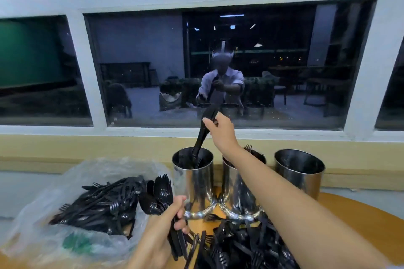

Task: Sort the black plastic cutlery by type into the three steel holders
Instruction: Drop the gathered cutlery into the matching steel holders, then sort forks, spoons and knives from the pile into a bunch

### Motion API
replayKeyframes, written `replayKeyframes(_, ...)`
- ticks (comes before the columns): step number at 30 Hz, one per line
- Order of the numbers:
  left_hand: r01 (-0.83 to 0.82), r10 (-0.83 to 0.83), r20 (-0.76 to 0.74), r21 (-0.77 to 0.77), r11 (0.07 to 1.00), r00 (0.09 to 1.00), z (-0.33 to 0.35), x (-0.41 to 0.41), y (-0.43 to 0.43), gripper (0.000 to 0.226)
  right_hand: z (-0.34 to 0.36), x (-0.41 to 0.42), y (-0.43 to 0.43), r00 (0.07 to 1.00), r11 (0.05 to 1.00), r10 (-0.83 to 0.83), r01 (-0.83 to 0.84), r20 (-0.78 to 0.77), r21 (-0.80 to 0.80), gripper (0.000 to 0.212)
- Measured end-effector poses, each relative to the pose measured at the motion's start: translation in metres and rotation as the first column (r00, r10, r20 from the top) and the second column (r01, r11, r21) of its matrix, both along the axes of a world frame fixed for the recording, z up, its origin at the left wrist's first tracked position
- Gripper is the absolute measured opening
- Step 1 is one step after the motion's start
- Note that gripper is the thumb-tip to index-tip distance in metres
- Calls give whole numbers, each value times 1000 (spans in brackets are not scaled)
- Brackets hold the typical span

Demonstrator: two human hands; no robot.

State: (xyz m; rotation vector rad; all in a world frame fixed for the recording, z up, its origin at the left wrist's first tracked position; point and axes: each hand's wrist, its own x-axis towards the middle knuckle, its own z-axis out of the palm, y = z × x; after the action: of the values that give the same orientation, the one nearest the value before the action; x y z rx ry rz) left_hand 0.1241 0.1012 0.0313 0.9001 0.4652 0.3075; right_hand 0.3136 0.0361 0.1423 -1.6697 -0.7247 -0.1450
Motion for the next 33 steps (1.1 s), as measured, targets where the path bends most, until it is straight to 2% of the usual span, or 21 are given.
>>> replayKeyframes(2, 17, -17, -10, -9, 1000, 1000, 2, 7, 7, 41, -21, 11, 26, 1000, 977, 28, -25, 10, -210, 20)
replayKeyframes(4, 33, -33, -7, -40, 999, 999, 3, 11, 11, 38, -42, 20, 40, 997, 884, 79, -74, -9, -461, 24)
replayKeyframes(6, 58, -57, 12, -68, 996, 998, 7, 11, 11, 34, -53, 26, 44, 991, 807, 118, -135, -66, -575, 26)
replayKeyframes(7, 72, -70, 29, -83, 994, 997, 8, 10, 12, 34, -52, 26, 43, 990, 801, 118, -142, -79, -582, 36)
replayKeyframes(9, 108, -104, 48, -83, 991, 993, 13, 6, 10, 35, -43, 19, 35, 995, 845, 98, -103, -38, -525, 53)
replayKeyframes(11, 138, -134, 60, -76, 987, 989, 20, -2, 6, 36, -27, -4, 17, 994, 913, 108, -110, -25, -393, 41)
replayKeyframes(12, 156, -151, 70, -72, 985, 986, 24, -7, 2, 37, -21, -20, 4, 984, 924, 166, -177, -59, -339, 31)
replayKeyframes(14, 207, -201, 91, -67, 976, 975, 31, -17, -9, 37, -11, -58, -25, 930, 884, 326, -363, -168, -295, 25)
replayKeyframes(16, 268, -260, 109, -56, 962, 959, 37, -27, -25, 36, -11, -92, -55, 872, 825, 409, -479, -270, -298, 29)
replayKeyframes(18, 326, -320, 121, -38, 945, 940, 40, -38, -43, 31, -15, -115, -78, 858, 800, 427, -506, -286, -324, 33)
replayKeyframes(20, 397, -393, 123, -12, 918, 911, 42, -50, -60, 21, -20, -129, -98, 857, 800, 441, -509, -266, -316, 27)
replayKeyframes(23, 463, -441, 201, -77, 883, 875, 39, -64, -78, 17, -24, -142, -124, 886, 858, 403, -453, -229, -244, 22)
replayKeyframes(27, 376, -364, 225, -9, 927, 904, 36, -71, -97, 32, -30, -150, -149, 886, 903, 375, -416, -273, -107, 19)
replayKeyframes(31, 281, -299, 117, 144, 949, 947, 36, -70, -109, 42, -38, -159, -159, 889, 929, 350, -370, -296, -11, 18)
replayKeyframes(33, 252, -268, 78, 165, 953, 960, 36, -70, -113, 42, -40, -162, -162, 882, 934, 346, -356, -322, 28, 20)
